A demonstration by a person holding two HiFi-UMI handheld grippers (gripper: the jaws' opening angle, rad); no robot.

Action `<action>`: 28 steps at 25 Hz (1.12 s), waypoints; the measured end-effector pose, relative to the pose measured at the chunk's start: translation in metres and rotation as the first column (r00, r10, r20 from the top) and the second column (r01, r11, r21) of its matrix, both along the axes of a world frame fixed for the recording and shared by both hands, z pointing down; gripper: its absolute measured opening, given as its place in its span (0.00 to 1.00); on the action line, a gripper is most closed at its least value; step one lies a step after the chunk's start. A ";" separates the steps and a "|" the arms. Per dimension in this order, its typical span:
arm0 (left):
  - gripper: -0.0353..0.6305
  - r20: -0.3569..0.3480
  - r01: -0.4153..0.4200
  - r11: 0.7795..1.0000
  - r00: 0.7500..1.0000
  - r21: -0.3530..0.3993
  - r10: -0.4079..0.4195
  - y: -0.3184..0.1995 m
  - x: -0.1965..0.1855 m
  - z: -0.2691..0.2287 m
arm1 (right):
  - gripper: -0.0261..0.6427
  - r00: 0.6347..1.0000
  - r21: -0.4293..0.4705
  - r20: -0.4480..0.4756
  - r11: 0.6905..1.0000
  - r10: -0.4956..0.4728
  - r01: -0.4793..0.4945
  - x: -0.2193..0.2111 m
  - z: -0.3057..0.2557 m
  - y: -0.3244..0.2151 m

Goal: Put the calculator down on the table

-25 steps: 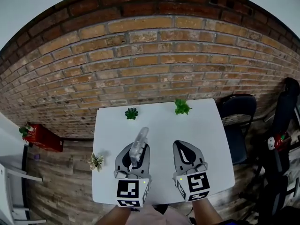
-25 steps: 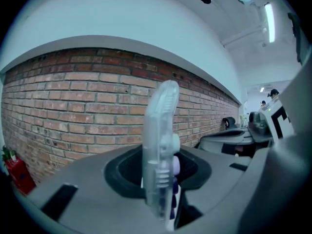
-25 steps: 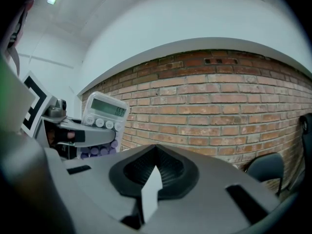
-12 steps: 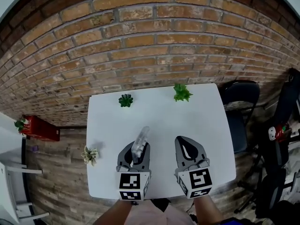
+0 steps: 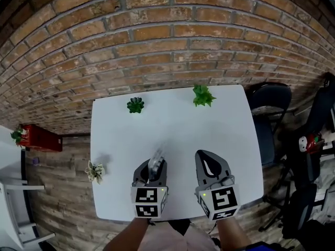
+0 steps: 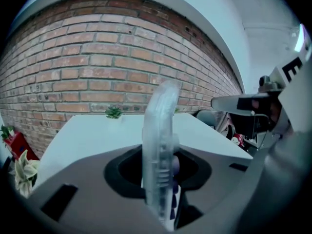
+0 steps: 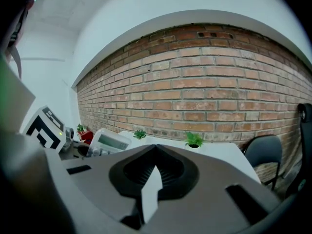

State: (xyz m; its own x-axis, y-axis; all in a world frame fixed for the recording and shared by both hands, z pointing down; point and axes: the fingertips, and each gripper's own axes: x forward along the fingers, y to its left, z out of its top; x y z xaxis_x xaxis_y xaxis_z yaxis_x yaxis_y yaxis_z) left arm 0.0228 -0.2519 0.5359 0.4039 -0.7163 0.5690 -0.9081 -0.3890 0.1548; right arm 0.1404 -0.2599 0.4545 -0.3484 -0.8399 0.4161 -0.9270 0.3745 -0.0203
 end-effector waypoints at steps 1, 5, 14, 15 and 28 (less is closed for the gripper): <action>0.26 0.001 -0.002 1.000 1.000 -0.014 0.002 0.001 0.000 0.006 | 0.04 1.000 -0.003 -0.001 1.000 0.001 -0.001 0.000 0.001 -0.001; 0.26 -0.010 -0.003 0.998 1.000 -0.070 0.002 0.004 0.001 0.024 | 0.04 1.000 -0.016 -0.001 1.000 0.007 -0.007 0.001 0.008 -0.003; 0.26 -0.020 -0.021 0.984 1.000 -0.175 0.018 0.006 0.006 0.049 | 0.04 1.000 -0.039 0.005 0.999 0.019 -0.019 0.005 0.018 -0.007; 0.26 -0.021 -0.022 0.983 1.000 -0.181 0.018 0.005 0.006 0.050 | 0.04 1.000 -0.040 0.005 0.999 0.020 -0.020 0.006 0.018 -0.008; 0.26 -0.066 0.002 0.959 0.998 -0.284 -0.022 0.005 0.001 0.072 | 0.04 0.999 -0.045 0.017 0.998 0.040 -0.039 0.011 0.019 -0.009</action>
